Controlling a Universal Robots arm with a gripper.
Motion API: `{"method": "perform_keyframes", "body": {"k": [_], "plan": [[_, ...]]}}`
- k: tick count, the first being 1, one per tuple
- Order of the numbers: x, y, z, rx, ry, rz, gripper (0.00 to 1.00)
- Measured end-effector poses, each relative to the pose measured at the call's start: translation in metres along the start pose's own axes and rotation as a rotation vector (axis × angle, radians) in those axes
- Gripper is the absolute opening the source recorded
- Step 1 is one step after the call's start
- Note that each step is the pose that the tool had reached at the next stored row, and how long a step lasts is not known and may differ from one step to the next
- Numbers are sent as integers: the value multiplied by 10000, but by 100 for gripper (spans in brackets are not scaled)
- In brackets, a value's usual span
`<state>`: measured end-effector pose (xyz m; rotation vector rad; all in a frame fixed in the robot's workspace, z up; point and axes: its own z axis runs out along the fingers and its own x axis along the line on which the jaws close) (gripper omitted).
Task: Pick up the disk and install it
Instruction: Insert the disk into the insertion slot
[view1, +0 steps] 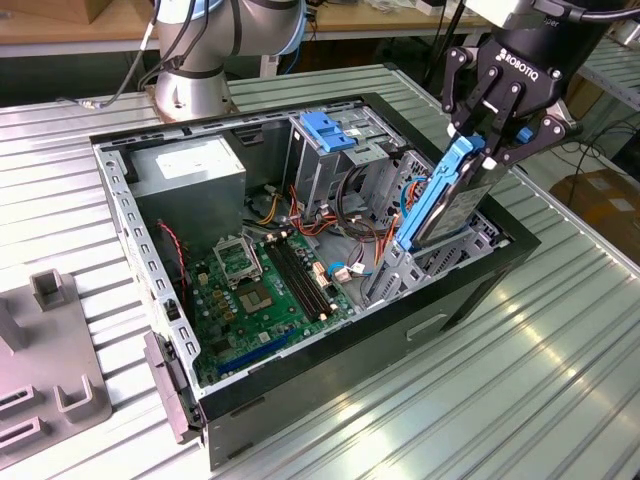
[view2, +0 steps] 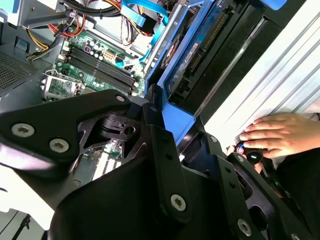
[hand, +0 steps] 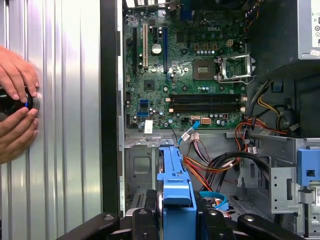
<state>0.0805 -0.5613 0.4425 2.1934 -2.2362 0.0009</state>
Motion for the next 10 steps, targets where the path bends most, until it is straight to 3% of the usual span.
{"method": "perform_keyframes", "body": {"k": [1,10], "plan": [[0,0,0,-1,0,0,45],[0,0,0,-1,-1,0,45]]}}
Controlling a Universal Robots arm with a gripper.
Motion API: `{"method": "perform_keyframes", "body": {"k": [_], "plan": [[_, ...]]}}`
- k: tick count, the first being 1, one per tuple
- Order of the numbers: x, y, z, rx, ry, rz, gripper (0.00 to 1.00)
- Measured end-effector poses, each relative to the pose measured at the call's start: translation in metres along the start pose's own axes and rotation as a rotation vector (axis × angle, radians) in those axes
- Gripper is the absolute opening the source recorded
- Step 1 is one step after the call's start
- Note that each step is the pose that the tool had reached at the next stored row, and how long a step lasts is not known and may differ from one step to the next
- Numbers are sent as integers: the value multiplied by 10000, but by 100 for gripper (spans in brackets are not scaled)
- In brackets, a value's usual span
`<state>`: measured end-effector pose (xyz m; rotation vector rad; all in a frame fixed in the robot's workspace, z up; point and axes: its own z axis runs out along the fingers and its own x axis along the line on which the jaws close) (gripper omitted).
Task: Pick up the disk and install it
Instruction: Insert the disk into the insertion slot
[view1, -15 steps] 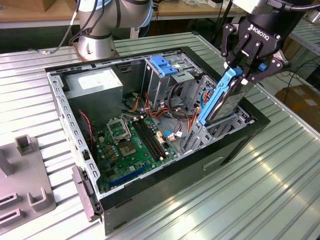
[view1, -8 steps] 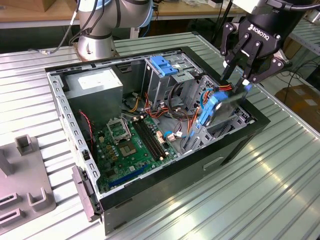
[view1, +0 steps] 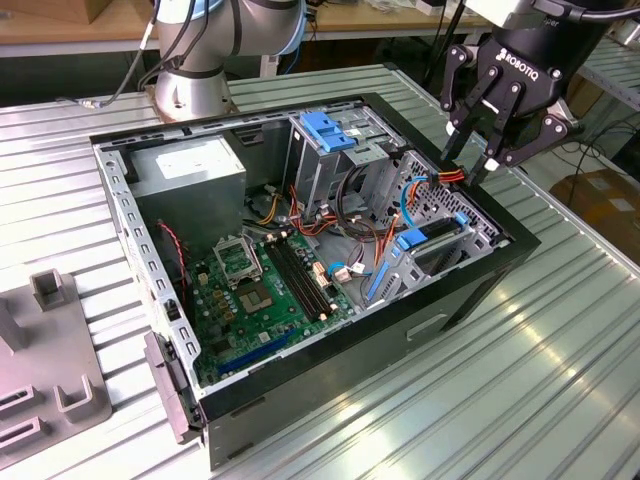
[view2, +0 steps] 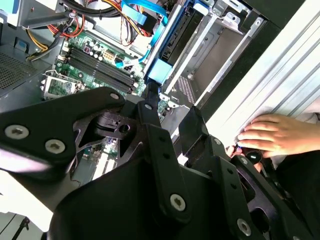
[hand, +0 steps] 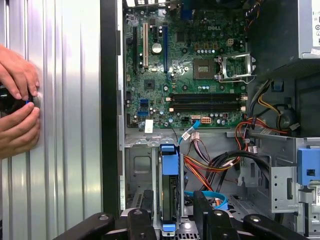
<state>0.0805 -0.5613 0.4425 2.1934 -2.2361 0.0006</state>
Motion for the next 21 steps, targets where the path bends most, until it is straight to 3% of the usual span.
{"method": "perform_keyframes", "body": {"k": [3,5,6,10,21], "plan": [[0,0,0,0,0,0,43],[0,0,0,-1,0,0,30],[0,0,0,0,0,0,30],[0,-1,0,-1,0,0,11],[0,-2,3,-1,0,0,11]]}}
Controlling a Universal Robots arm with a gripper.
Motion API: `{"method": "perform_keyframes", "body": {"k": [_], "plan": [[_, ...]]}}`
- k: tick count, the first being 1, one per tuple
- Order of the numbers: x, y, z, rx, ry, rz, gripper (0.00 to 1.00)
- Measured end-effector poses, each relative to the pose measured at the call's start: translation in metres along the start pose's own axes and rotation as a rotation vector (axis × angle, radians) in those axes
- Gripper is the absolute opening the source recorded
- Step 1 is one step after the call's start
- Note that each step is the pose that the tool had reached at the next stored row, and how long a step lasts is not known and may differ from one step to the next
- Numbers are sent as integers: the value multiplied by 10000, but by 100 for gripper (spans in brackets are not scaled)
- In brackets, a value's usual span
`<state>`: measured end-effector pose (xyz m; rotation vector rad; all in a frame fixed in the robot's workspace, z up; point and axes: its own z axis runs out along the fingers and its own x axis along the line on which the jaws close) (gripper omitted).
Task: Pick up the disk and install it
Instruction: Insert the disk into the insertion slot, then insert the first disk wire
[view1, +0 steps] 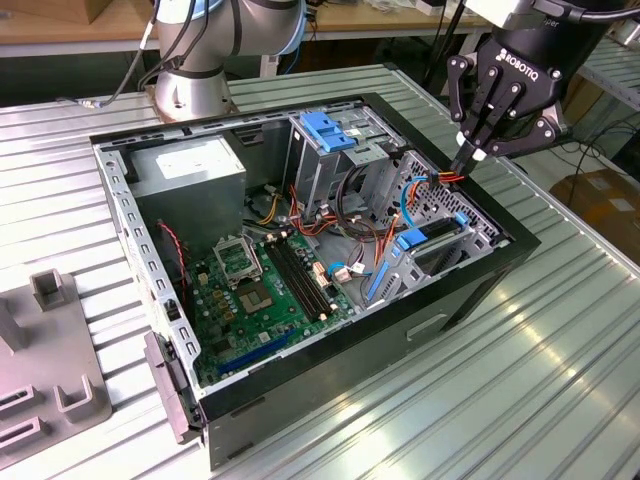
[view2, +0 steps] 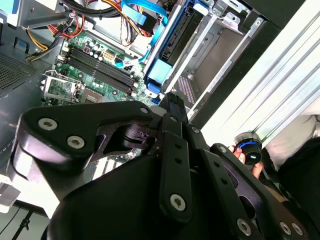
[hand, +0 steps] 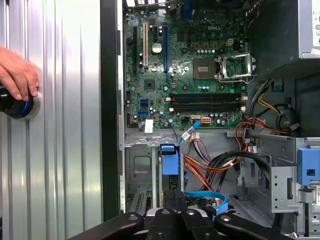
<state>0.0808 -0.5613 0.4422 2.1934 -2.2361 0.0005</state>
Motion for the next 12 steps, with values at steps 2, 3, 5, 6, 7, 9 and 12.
{"method": "perform_keyframes", "body": {"k": [2,3,5,6,7,9,12], "plan": [[0,0,0,0,0,0,11],[0,0,0,0,0,0,11],[0,0,1,0,-1,0,11],[0,0,1,0,0,0,11],[0,-9,2,0,-3,-1,11],[-1,-63,3,0,-1,-1,11],[-4,-197,13,0,3,0,11]]}}
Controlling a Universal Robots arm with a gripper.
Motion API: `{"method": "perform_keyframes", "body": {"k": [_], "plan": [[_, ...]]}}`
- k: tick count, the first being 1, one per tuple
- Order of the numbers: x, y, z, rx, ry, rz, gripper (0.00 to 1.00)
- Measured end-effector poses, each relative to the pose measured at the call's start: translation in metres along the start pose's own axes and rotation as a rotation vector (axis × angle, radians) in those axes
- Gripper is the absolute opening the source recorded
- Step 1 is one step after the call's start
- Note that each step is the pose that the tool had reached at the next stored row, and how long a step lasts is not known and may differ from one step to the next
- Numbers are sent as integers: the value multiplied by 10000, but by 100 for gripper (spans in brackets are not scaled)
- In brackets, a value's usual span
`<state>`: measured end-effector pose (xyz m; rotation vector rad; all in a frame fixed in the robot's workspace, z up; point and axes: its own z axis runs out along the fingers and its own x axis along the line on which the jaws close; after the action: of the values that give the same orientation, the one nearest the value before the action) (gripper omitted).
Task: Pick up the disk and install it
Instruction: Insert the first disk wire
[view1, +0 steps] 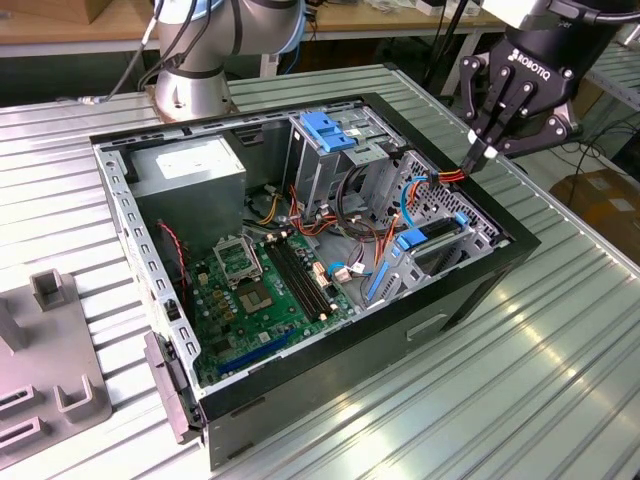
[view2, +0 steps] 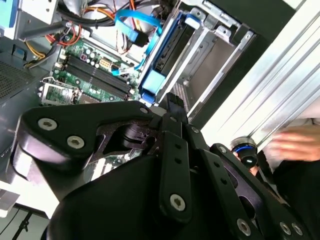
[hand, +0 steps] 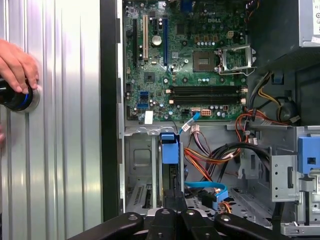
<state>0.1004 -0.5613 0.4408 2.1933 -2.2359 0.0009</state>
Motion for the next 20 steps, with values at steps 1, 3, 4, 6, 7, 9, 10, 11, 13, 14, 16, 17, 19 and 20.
{"method": "perform_keyframes", "body": {"k": [1,3,4,6,7,9,10,11,13,14,16,17,19,20], "plan": [[-1,-45,4,0,1,0,11],[-3,-133,12,0,7,0,11],[-3,-156,14,0,8,0,11],[-6,-237,21,0,20,0,11],[-8,-268,23,1,28,0,11],[-10,-327,27,1,48,1,11],[-12,-361,29,1,61,0,11],[-18,-405,32,1,69,-5,11],[-26,-447,32,2,93,-24,11],[-27,-457,34,2,101,-53,11],[-28,-471,39,8,105,-527,11],[-28,-471,42,10,105,-662,11],[-28,-472,50,15,107,-893,11],[-28,-472,54,19,108,-1036,11]]}}
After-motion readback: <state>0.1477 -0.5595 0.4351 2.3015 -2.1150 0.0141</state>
